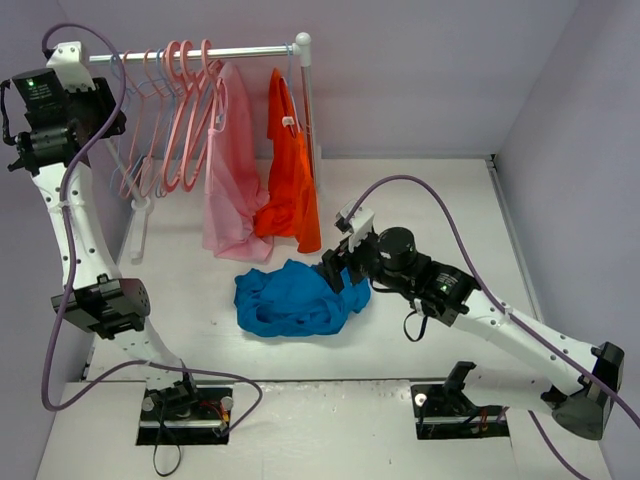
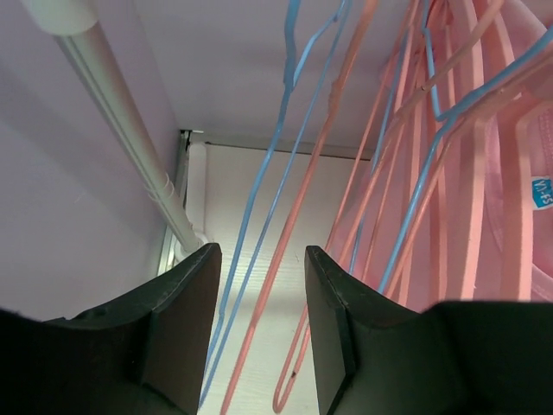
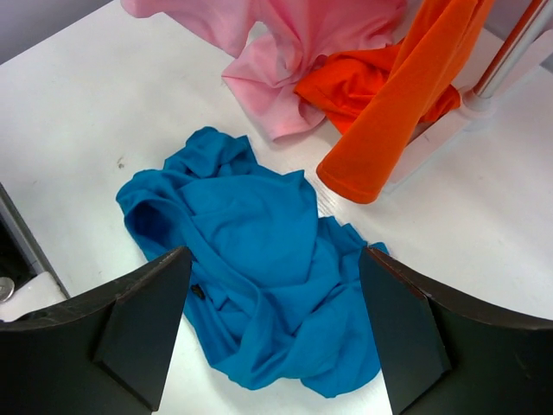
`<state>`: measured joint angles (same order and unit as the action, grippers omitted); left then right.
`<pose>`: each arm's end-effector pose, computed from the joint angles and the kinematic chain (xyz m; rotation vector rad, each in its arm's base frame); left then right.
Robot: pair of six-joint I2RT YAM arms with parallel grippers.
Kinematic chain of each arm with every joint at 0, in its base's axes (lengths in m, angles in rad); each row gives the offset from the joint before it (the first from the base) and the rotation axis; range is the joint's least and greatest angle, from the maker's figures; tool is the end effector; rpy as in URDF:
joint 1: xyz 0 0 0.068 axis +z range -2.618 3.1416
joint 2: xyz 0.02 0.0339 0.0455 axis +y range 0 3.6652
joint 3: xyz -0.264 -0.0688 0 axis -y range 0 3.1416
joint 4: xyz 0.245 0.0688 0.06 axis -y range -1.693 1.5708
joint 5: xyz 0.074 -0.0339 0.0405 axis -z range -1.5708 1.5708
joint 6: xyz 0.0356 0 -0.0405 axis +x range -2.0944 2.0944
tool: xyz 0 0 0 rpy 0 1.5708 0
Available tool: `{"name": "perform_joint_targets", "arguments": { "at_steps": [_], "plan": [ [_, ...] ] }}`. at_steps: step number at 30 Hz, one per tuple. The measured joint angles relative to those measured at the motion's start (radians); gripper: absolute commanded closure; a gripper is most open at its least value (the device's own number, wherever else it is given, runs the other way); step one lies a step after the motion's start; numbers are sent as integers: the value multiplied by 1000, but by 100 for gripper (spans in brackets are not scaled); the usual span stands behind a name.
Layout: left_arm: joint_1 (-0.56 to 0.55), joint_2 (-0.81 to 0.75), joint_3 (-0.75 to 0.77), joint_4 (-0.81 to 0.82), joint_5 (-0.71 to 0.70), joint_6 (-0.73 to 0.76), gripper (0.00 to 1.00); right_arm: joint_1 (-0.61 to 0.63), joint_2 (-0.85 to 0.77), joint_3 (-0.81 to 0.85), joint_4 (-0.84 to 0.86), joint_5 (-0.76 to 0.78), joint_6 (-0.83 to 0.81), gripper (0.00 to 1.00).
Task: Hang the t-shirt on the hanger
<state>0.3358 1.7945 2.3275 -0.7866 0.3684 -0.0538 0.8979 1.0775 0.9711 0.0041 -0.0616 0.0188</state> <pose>0.3468 0.1075 0.5202 -0.0933 1.8067 -0.1356 0.1566 0.1999 0.3685 -0.7783 1.5423 0.7374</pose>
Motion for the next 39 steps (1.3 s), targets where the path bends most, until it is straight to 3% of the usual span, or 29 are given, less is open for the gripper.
{"name": "perform_joint_targets", "arguments": {
  "at_steps": [25, 34, 39],
  "plan": [
    [14, 92, -30, 29, 46, 108, 67, -55, -8, -27, -1, -79, 41, 24],
    [14, 108, -85, 32, 66, 123, 82, -55, -14, -42, -5, -79, 52, 24],
    [14, 107, -86, 37, 83, 125, 86, -55, -17, -42, -5, -79, 57, 24]
  ]
}}
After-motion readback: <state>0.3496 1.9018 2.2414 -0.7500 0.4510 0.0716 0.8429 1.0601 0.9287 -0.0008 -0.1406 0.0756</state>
